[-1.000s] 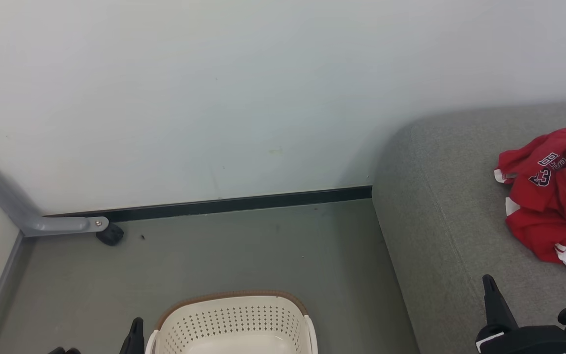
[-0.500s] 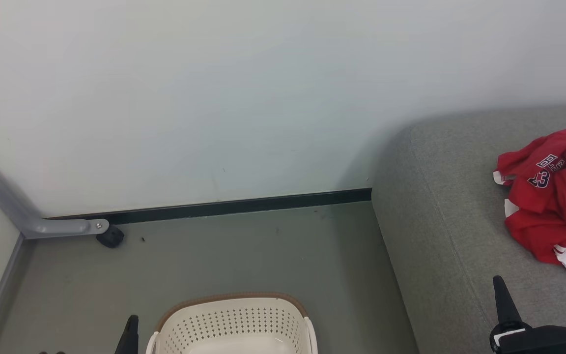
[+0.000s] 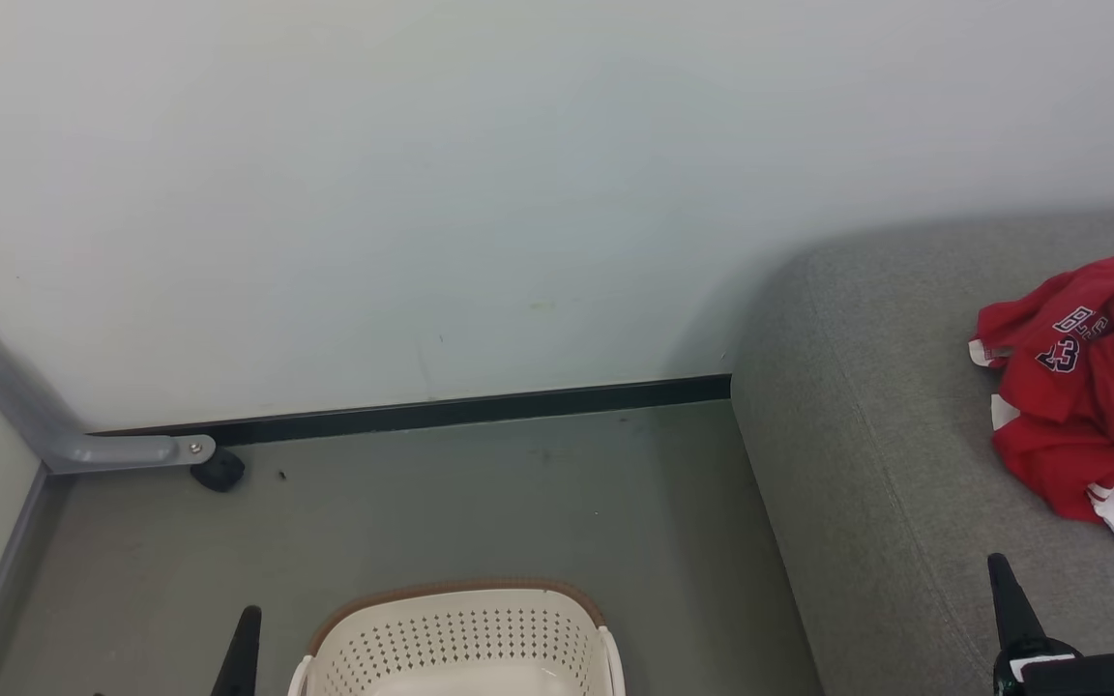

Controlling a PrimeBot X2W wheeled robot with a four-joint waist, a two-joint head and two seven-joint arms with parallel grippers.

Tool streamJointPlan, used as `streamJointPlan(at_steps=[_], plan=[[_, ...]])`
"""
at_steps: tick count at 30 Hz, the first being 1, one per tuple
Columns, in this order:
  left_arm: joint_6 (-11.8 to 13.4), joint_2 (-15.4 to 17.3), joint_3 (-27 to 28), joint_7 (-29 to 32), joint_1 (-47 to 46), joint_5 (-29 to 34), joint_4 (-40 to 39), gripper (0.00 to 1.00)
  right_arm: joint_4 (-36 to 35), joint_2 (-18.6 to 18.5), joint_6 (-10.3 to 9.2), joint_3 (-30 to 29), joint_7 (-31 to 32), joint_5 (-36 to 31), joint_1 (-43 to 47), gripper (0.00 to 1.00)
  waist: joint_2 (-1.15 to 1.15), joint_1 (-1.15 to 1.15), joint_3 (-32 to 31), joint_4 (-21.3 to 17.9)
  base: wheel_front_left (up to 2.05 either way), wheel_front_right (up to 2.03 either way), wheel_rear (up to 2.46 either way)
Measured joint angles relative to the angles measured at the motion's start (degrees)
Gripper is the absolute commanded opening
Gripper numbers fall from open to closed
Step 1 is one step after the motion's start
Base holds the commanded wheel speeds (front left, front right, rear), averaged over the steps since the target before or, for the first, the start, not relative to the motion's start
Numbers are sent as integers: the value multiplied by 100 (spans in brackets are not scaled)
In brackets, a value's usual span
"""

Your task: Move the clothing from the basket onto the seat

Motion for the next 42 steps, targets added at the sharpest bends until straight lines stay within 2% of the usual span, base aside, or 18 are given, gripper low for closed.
streamJointPlan(at_steps=[22, 42], plan=[[-335, -108, 482, 438, -111, -1513, -41, 0, -88, 180, 145, -531, 450, 1699, 19, 0, 0, 0, -61, -2, 0, 0, 0], [-335, -125, 483, 444, -112, -1514, -42, 0, -96, 187, 152, -539, 450, 1699, 22, 0, 0, 0, -61, -2, 0, 0, 0]])
